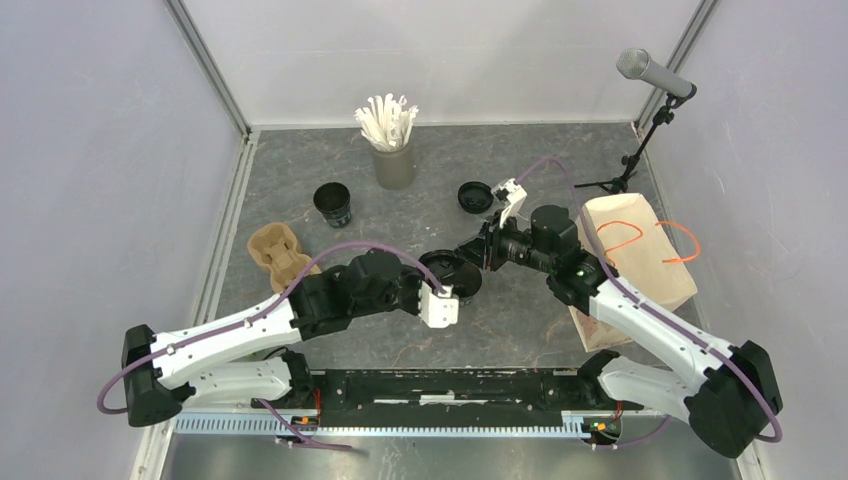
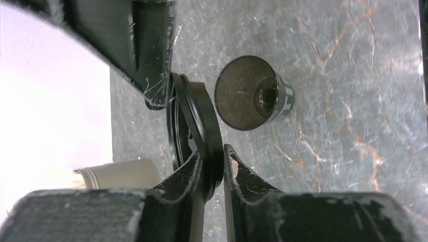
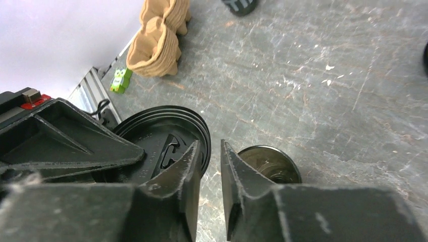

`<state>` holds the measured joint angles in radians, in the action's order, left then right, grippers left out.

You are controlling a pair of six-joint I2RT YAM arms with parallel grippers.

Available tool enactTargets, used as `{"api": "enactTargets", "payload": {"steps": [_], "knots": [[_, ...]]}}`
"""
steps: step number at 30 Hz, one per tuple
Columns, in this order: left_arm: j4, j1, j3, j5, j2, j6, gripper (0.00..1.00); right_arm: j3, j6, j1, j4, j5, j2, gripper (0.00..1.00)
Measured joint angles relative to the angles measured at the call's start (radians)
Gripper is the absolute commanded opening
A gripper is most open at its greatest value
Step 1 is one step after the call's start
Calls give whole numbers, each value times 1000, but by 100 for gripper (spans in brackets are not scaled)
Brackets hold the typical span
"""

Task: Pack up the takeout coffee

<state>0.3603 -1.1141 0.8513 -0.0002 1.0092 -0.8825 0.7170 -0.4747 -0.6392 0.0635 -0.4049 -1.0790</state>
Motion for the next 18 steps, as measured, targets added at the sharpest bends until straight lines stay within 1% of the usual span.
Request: {"api": "enactTargets", "payload": {"steps": [2,4,8,11,14,15,16,18], "knots": [[-19,0,5,-10,-11,84,20,0,14,0,-6,34,28,38],[-40,0,6,-21,-34,205,19,0,36,0,-8,78,71,49],[-81,0,6,-49,-82,425,21,0,99,0,-14,156,158,65],[-109,0,6,-86,-125,621,24,-27,172,0,25,187,233,75],[-140,3,-1,-108,-175,833,24,-92,257,-8,78,200,320,82],[-155,4,-9,-113,-195,904,24,-119,293,-11,102,200,352,88],[-165,5,-17,-115,-213,966,24,-139,319,-14,120,198,378,97],[-190,6,-36,-124,-247,1085,25,-180,381,-22,173,175,427,98]]}}
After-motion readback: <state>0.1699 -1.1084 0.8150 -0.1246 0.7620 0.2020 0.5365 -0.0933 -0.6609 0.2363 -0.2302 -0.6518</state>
